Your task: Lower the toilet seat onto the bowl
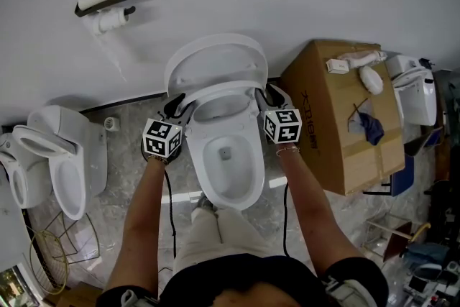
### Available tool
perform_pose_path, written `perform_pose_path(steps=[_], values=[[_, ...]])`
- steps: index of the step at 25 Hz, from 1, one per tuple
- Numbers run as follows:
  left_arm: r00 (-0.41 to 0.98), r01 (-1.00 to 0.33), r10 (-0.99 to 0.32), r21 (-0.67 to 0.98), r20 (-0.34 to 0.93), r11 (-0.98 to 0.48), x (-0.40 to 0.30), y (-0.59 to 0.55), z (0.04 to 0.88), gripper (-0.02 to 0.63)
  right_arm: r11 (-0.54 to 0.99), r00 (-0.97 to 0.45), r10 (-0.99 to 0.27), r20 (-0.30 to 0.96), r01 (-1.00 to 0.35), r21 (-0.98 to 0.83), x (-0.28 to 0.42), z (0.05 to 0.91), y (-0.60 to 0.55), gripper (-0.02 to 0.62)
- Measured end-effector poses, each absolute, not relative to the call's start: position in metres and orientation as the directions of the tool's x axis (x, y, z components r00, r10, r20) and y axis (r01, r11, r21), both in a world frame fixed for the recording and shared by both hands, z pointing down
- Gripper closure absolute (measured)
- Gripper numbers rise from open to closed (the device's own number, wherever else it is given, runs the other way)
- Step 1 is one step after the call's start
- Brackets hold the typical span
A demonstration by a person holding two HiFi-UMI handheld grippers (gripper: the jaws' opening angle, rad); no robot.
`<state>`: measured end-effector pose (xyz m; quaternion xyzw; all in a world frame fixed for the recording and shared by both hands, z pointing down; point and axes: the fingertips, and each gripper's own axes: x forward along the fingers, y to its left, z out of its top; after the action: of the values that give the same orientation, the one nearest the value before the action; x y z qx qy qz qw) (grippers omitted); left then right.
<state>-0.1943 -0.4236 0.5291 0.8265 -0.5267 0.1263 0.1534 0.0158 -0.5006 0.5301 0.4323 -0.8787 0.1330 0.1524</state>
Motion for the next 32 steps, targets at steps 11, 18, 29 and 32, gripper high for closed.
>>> perform_pose_path(steps=[11, 18, 29, 32], values=[[0.463, -0.88, -0.794, 0.1, 0.394, -0.464, -0.176, -0.385, 0.53, 0.46, 0.572, -0.549, -0.73, 0.406, -0.817, -0.075, 0.028, 0.532, -0.462, 0.488], [0.504, -0.848, -0.76, 0.066, 0.41, -0.526, -0.157, -0.342, 0.536, 0.456, 0.54, -0.53, -0.738, 0.418, -0.835, -0.105, 0.045, 0.539, -0.422, 0.488], [0.57, -0.77, -0.667, 0.028, 0.48, -0.637, -0.135, -0.282, 0.555, 0.448, 0.425, -0.456, -0.77, 0.447, -0.888, -0.175, 0.068, 0.556, -0.362, 0.488], [0.568, -0.762, -0.657, 0.014, 0.495, -0.648, -0.132, -0.266, 0.561, 0.445, 0.406, -0.442, -0.768, 0.463, -0.896, -0.181, 0.07, 0.564, -0.347, 0.488]])
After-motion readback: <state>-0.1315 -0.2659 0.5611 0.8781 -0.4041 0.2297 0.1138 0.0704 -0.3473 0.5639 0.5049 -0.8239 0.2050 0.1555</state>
